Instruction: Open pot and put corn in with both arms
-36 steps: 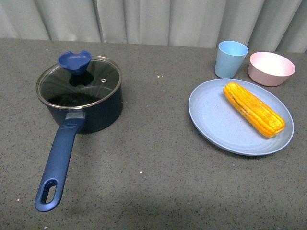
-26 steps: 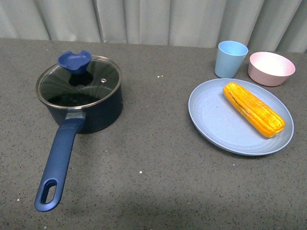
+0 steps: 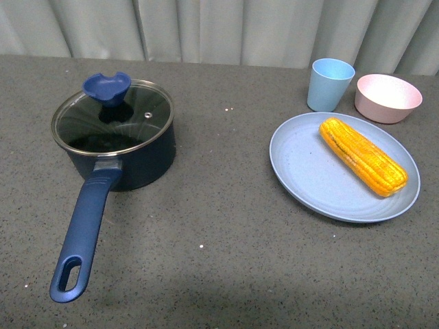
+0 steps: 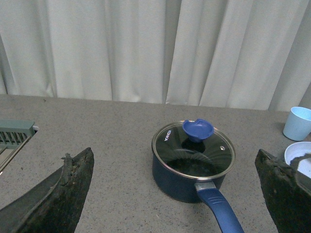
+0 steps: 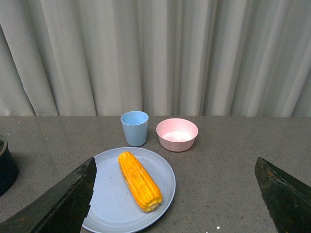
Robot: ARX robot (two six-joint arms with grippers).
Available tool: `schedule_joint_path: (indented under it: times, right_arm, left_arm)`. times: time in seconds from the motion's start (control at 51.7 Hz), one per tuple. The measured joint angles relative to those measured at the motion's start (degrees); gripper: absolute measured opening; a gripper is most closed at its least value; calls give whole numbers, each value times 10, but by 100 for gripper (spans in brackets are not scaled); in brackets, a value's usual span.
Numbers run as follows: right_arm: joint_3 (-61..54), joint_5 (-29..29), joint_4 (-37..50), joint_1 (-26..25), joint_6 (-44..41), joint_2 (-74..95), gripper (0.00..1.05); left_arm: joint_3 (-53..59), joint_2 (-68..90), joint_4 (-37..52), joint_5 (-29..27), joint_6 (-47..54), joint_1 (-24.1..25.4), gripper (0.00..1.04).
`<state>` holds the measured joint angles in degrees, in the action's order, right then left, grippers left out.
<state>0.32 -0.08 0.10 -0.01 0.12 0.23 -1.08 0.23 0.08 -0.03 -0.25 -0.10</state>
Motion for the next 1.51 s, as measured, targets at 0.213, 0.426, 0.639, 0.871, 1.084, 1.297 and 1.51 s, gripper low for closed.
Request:
schedule_joint_path:
  times: [0.213,0.426,0.639,0.871,1.084,1.297,1.51]
  right_arm:
    - [0,0,0,0,0,0,96]
    - [0,0,0,0,0,0,96]
    - [0,0,0,0,0,0,96]
    - [0,0,0,0,0,0,96]
    - [0,0,0,0,0,0,96]
    - [0,0,0,0,0,0,96]
    - [0,0,0,0,0,0,96]
  left_arm:
    - [0,0,0,0,0,0,98]
    - [0,0,0,0,0,0,98]
    - [0,0,0,0,0,0,98]
    - [0,0,0,0,0,0,98]
    - [0,0,0,0,0,0,98]
    - [-31,199,11,30,-41,-16,98]
    - [-74,523,302,-34,-87,-94,98]
